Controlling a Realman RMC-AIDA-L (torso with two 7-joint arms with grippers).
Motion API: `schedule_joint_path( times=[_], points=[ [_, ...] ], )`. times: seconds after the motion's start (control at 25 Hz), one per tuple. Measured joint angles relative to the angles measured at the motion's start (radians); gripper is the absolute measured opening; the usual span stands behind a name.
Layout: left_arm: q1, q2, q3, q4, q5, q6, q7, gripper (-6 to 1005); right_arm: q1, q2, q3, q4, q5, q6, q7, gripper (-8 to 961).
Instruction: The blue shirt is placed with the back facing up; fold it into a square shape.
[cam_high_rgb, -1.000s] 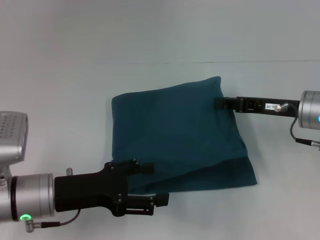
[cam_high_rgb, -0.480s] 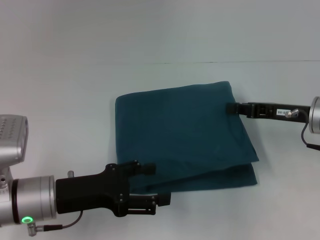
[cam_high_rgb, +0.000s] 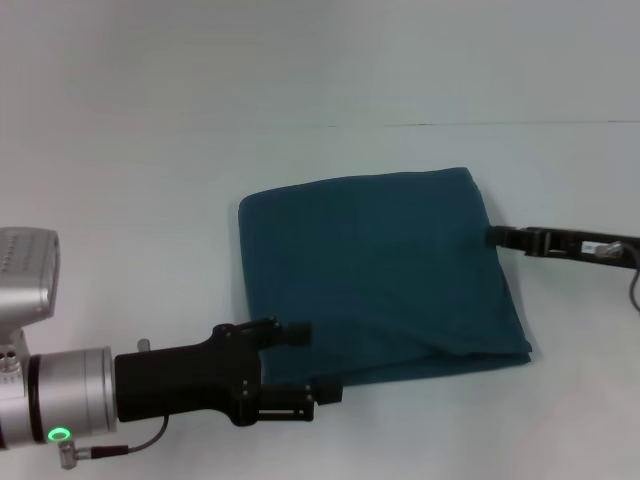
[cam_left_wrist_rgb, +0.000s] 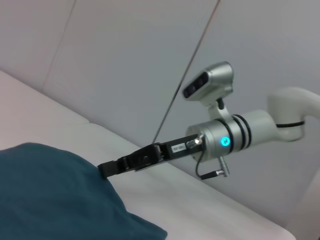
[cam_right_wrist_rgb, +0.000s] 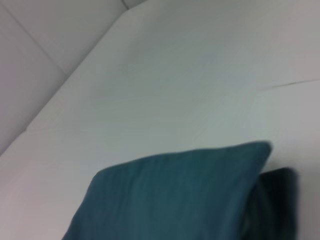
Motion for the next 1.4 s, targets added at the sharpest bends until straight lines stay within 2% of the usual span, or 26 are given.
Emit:
schedule_joint_path(
  times=[0.16, 0.36, 0.6, 0.76, 0.92, 1.12, 1.4],
  points=[
    [-0.002, 0.0, -0.001, 0.0, -0.019, -0.017, -0.008, 908, -0.03, 0.0, 0.047, -0.033, 0.005, 0.01, -0.006, 87],
    [-0.012, 0.002, -0.019, 0.002, -0.052, -0.058, -0.071, 907, -0.043, -0.014, 0.103, -0.053, 0.006, -0.01, -0.006, 308],
    [-0.043, 0.005, -0.066, 0.002, -0.053, -0.126, -0.17, 905, -0.037, -0.043, 0.171, -0.054, 0.007, -0.145, -0.01, 555],
    [-0.055, 0.003, -0.118, -0.002, -0.059, -0.19, -0.21, 904, -0.034, -0.047, 0.19, -0.054, 0.007, -0.161, 0.01, 658],
    [-0.057, 0.003, -0.13, -0.003, -0.078, -0.27, -0.249, 903, -0.025, -0.049, 0.182, -0.054, 0.002, -0.129, 0.041, 761],
    [-0.07, 0.003, -0.13, -0.005, -0.093, -0.363, -0.289, 902, -0.012, -0.05, 0.18, -0.054, 0.001, -0.12, 0.058, 825],
    [-0.09, 0.004, -0.128, -0.025, -0.093, -0.411, -0.299, 900, -0.004, -0.055, 0.167, -0.049, -0.002, -0.108, 0.076, 785]
  ],
)
